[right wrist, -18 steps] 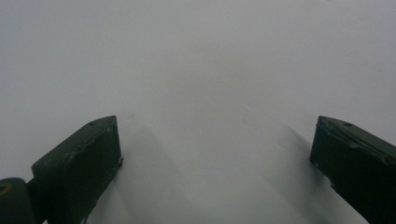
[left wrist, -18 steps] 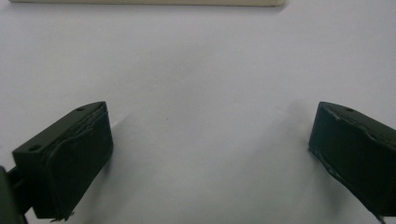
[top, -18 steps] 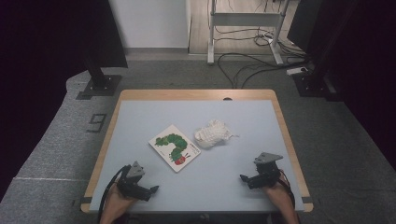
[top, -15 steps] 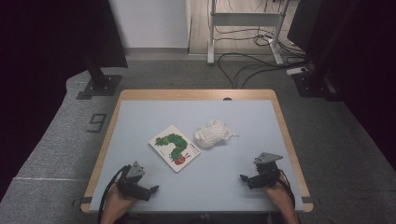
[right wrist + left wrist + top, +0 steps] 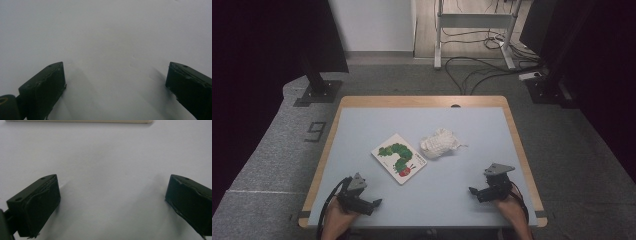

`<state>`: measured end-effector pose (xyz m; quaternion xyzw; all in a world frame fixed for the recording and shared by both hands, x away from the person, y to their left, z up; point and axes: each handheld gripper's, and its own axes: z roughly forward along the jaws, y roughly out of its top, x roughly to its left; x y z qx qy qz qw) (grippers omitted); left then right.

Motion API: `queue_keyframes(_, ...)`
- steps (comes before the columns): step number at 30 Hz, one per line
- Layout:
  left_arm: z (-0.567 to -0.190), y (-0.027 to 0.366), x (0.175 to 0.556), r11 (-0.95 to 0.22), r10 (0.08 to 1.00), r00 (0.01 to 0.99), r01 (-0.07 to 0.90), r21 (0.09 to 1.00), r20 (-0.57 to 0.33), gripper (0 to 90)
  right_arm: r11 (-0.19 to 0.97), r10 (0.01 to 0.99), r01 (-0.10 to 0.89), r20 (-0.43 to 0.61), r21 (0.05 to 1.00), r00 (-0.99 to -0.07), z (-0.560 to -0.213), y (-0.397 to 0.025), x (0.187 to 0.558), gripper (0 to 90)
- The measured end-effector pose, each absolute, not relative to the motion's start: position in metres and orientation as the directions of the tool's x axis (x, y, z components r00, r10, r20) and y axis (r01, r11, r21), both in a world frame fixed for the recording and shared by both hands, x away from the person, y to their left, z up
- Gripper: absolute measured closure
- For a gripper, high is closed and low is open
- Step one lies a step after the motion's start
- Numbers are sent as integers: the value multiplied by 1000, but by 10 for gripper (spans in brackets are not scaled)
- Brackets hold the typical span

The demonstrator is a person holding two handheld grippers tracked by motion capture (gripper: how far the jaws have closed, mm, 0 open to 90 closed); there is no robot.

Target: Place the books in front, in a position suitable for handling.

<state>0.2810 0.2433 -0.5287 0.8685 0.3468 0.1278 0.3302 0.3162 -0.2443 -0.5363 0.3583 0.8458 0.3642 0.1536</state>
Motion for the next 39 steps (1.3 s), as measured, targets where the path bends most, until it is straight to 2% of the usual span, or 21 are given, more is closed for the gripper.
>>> queue_keyframes(12, -529, 243, 281, -541, 688, 726, 519, 662, -8, 0, 475, 723, 503, 5, 722, -691, -535, -244, 317, 23)
queue_keyframes(24, -529, 243, 281, -541, 687, 726, 519, 662, -8, 0, 444, 725, 476, 8, 759, -688, -504, -244, 327, 23)
queue_keyframes(39, -529, 243, 281, -540, 688, 726, 519, 662, -8, 0, 439, 707, 454, 14, 775, -707, -489, -233, 346, 23)
